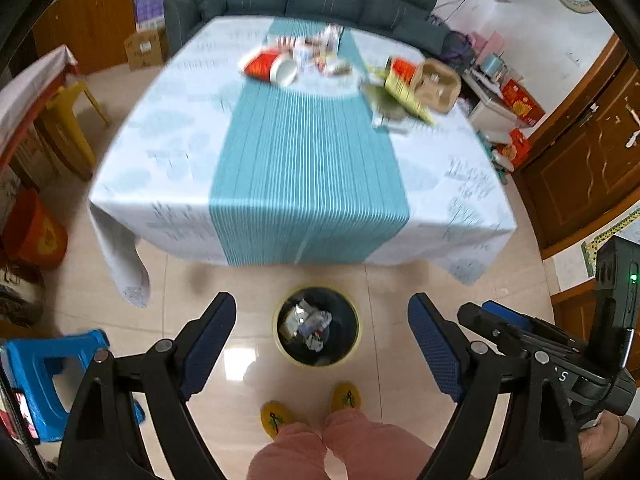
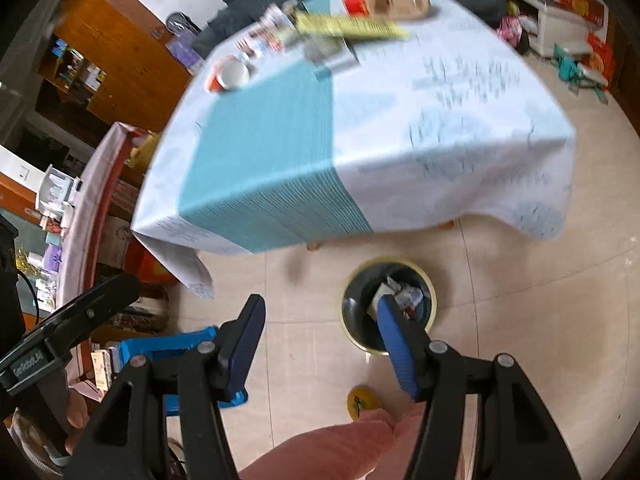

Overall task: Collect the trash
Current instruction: 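Raise both tools and move back toward the table, then grasp the yellow bag with the left tool while the right grasps the beige pulp tray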

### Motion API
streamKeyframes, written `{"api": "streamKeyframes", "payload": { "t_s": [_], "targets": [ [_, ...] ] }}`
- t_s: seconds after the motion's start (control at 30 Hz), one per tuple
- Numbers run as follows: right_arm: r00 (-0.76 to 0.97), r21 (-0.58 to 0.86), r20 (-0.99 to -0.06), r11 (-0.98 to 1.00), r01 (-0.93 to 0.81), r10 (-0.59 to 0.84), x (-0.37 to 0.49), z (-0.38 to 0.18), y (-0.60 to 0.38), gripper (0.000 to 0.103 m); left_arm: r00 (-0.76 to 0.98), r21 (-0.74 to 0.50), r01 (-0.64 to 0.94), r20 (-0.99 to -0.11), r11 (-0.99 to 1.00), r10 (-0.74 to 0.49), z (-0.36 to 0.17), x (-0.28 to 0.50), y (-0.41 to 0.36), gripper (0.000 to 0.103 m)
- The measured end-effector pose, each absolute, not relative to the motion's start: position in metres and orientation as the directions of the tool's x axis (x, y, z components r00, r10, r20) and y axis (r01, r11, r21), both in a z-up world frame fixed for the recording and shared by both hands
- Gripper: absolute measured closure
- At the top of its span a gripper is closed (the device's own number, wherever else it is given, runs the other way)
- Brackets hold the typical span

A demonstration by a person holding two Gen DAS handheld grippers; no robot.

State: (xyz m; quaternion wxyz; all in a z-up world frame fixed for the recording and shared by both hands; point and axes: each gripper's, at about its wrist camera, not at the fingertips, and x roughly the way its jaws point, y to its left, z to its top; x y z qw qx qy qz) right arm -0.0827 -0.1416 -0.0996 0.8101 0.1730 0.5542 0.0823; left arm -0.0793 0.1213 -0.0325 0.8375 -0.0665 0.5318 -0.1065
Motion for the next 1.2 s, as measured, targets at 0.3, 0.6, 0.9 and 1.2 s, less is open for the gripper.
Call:
{"api": "streamKeyframes", "payload": {
  "t_s": [0.3, 0.6, 0.9, 1.2],
  "targets": [
    [0.514, 0.34, -0.813, 0.94, 0.037, 0.274, -0.088, -0.03, -0.14, 0.045, 0.501, -0.227, 0.152, -0.822, 0.962, -0.273, 0.023, -0.076, 0.126, 0.017],
    [0.589, 0.311, -0.774, 0.95, 0.032, 0.233, -0.085, 0.001, -0.152, 0.045, 0.535, -0.215, 0.177, -0.798, 0.96, -0.277, 0.044, -0.064, 0.117, 0.017],
    [0.604, 0.295, -0.762, 0.956, 0.003, 0.233, -0.036, 0.001, -0.183, 0.045, 0.515, -0.256, 0.136, -0.807, 0.957, -0.289, 0.032, -0.01, 0.095, 0.017],
    [0.534, 0.285, -0.789, 0.951, -0.121, 0.304, 0.09, -0.006, -0.24, 0.045, 0.456, -0.349, 0.058, -0.824, 0.935, -0.336, 0.002, 0.104, 0.02, 0.017]
  ]
}}
